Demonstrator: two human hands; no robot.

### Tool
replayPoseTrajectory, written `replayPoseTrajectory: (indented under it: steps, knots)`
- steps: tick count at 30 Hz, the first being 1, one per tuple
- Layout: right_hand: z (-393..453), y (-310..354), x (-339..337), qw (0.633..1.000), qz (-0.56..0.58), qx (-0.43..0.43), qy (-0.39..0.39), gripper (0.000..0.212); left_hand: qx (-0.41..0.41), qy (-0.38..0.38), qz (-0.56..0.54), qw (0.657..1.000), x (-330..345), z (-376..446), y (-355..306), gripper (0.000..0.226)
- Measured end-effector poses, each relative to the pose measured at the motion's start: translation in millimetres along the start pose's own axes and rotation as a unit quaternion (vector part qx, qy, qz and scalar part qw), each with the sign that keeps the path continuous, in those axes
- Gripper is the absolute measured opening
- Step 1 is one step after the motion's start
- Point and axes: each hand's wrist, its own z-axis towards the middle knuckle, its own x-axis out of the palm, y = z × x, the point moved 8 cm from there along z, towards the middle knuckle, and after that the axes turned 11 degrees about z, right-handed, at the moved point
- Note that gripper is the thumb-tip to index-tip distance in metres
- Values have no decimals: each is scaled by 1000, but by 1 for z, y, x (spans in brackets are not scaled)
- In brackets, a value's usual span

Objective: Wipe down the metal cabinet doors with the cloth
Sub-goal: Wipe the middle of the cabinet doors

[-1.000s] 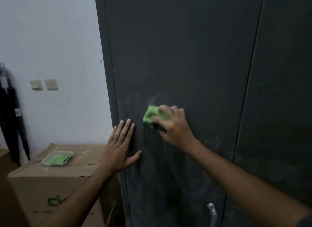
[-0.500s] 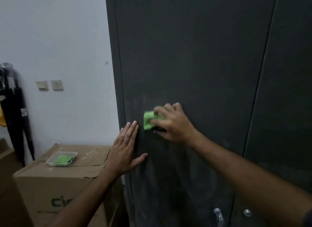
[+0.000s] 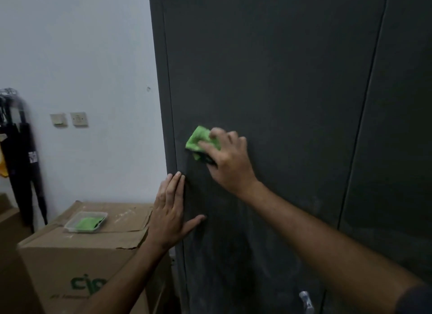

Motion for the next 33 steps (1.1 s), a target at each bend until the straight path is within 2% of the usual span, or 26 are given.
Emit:
replayPoseTrajectory:
  steps: [2, 3, 4, 5, 7, 8, 9, 10, 11, 13, 14, 15, 16, 18, 19, 20, 21, 23, 24, 26, 28, 29, 30, 31, 33]
  knots:
    - [-28, 33, 25, 979, -22, -155, 134, 37, -22, 15, -8, 1000, 0, -2, 5, 116]
    - [-32, 37, 28, 962, -37, -203, 181, 36, -24, 22, -13, 999, 0, -4, 6, 117]
    - [-22, 34, 24, 957, -48, -216, 188, 34, -20, 24, -16, 999, 0, -6, 5, 116]
    - [-4, 26, 18, 966, -53, -184, 171, 34, -15, 22, -17, 999, -1, -8, 4, 114]
    - [35, 1, -3, 998, -17, -34, 59, 36, -10, 16, -13, 1000, -3, -11, 3, 109]
    - [41, -5, -9, 999, 6, 32, 14, 37, -12, 16, -9, 1000, -3, -13, 3, 107]
    - [36, -1, -7, 999, 13, 43, -9, 39, -14, 17, -6, 1000, -4, -14, 3, 104]
    - [25, 11, 4, 1000, 12, 9, 11, 39, -16, 18, -3, 1000, -4, -16, 2, 101]
    - [9, 29, 21, 996, 3, -61, 68, 39, -17, 16, 1, 1000, -4, -18, 2, 96]
    - [-23, 55, 43, 959, -20, -195, 206, 38, -15, 12, 20, 1000, -5, -24, 2, 87]
    - [-19, 54, 42, 949, -33, -217, 226, 37, -15, 11, 33, 999, -4, -28, 2, 85]
    - [-5, 49, 38, 954, -46, -204, 217, 37, -19, 11, 43, 999, -4, -31, 2, 85]
    - [15, 41, 32, 971, -46, -160, 173, 37, -25, 11, 50, 998, -3, -33, 2, 85]
    - [38, 23, 17, 997, -9, -1, 71, 41, -36, 14, 56, 998, 0, -36, 3, 87]
    - [35, 24, 16, 999, 1, 32, 42, 43, -38, 13, 57, 998, 1, -36, 4, 87]
    - [24, 34, 24, 999, 4, 20, 49, 44, -37, 7, 58, 998, 1, -37, 3, 85]
    - [8, 50, 38, 995, 0, -36, 98, 45, -32, -5, 58, 998, 0, -37, 3, 81]
    - [-26, 76, 61, 956, -13, -163, 245, 43, -10, -26, 53, 998, -1, -43, 2, 68]
    - [-27, 76, 63, 945, -20, -189, 267, 42, 2, -26, 50, 998, 1, -48, 2, 64]
    - [-2, 65, 57, 964, -34, -158, 211, 42, 10, -16, 50, 999, 5, -54, 2, 62]
    - [23, 48, 41, 994, -22, -31, 101, 45, 0, -10, 45, 999, 8, -56, 3, 61]
    - [21, 46, 37, 998, -13, -2, 68, 46, -5, -9, 39, 999, 8, -56, 3, 60]
    - [12, 52, 41, 998, -7, -16, 66, 47, -8, -8, 36, 999, 7, -56, 3, 59]
    - [-3, 63, 50, 993, -4, -64, 100, 48, -7, -8, 36, 999, 6, -55, 4, 58]
    - [-39, 79, 66, 965, 10, -149, 214, 49, 1, -5, 23, 1000, 1, -54, 5, 55]
